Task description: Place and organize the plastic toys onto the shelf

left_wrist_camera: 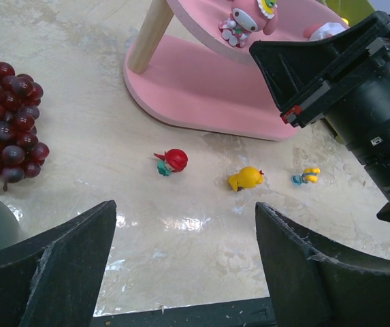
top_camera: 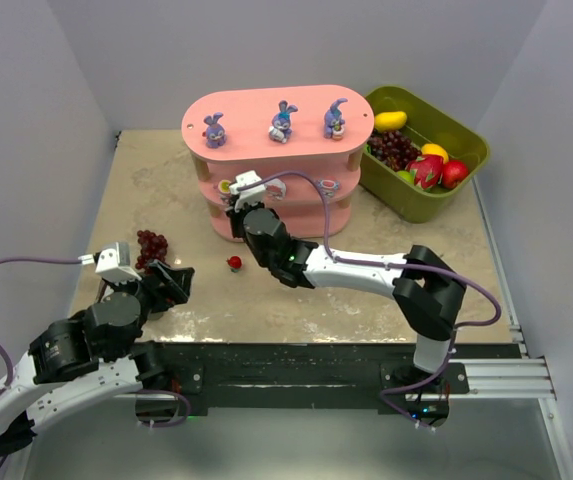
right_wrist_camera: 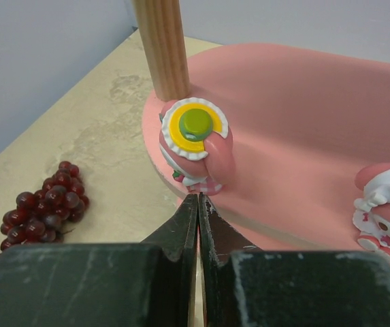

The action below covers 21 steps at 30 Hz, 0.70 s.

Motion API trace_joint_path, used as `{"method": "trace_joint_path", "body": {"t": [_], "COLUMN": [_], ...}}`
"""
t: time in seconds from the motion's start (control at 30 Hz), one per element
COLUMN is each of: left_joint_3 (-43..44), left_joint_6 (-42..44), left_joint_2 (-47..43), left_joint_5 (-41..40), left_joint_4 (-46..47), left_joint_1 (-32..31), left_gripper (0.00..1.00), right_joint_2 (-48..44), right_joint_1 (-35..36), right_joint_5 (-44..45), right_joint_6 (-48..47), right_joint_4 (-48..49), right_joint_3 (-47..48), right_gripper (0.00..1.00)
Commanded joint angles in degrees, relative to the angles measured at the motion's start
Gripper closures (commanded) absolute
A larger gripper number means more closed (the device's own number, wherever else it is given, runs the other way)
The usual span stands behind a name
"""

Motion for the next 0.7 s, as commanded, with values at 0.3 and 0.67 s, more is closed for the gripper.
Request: {"method": "trace_joint_path", "body": {"t": [0.3, 0.67], "left_joint_3": [0.4, 0.5], "left_joint_6": [-1.4, -1.4], "left_joint_2": [0.3, 0.5], "left_joint_5": [-2.3, -2.5], "left_joint_4": [0.0, 0.0], "left_joint_1": [-0.1, -0.1], "left_gripper": [0.13, 0.13], "right_joint_2": [2.6, 1.4], "right_joint_1": [0.0, 0.0], "right_joint_5": [7.1, 7.5], "right_joint_6": [-3.9, -4.9], "right_joint_4": [5.8, 6.6], "right_joint_3": [4.4, 3.9], "right_gripper": [0.98, 0.99]}}
